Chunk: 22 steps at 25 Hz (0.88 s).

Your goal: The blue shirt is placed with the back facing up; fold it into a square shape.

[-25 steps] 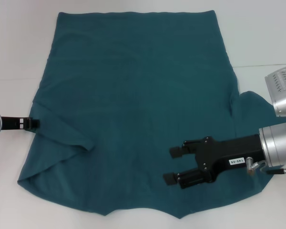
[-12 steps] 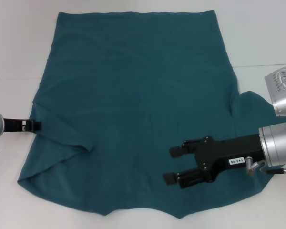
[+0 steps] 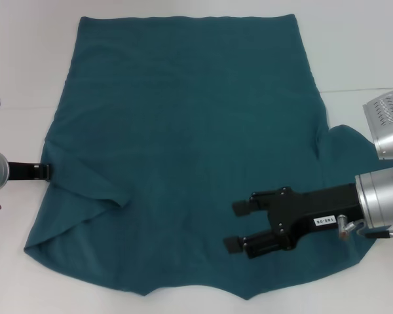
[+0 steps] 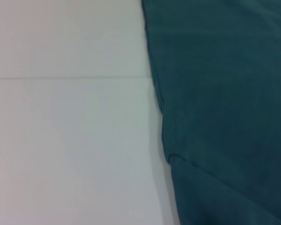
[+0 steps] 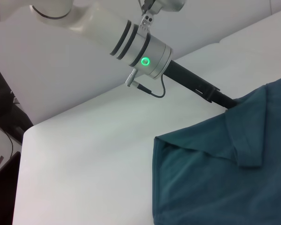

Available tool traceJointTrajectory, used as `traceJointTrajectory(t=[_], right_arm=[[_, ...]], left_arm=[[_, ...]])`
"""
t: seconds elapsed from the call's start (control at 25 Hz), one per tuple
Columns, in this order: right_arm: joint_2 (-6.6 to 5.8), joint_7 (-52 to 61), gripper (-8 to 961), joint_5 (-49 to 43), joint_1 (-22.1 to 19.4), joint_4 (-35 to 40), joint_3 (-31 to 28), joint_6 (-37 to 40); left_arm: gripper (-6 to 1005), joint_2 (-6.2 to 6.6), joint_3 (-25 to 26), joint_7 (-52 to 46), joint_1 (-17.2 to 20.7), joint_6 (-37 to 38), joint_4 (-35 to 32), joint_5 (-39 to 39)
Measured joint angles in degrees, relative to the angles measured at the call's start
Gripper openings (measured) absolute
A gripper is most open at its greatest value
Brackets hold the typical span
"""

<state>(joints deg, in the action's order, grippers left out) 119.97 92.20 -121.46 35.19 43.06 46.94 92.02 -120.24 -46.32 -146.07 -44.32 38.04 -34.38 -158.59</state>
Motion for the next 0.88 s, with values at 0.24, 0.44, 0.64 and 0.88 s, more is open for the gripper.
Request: traceJointTrajectory(t=[0.24,0.44,0.64,0.88], right_arm=[[0.00,0.0,914,0.0,-0.2,-0.2,0.0,0.0],[-0.07,0.0,914,0.0,-0.2,-0.6,0.0,-0.1],[-0.09,0.0,914,0.0,-0.3,-0.6,-0.3,-0.1],[-0.09,0.0,914,0.0,-0.3,-0.6,-0.6,-0.2]], left_arm=[[88,-0.39,0.0,0.6,-0.3,-0.2,-0.1,0.1],[67,-0.71,0.0,1.3,-0.5,0.2,-1.6,0.2],[57,-0.84,0.0,1.3,-0.1,2.8,-5.6,0.6],[52,-1.28,0.0,1.6,1.1,8.6,-13.1,3.2]])
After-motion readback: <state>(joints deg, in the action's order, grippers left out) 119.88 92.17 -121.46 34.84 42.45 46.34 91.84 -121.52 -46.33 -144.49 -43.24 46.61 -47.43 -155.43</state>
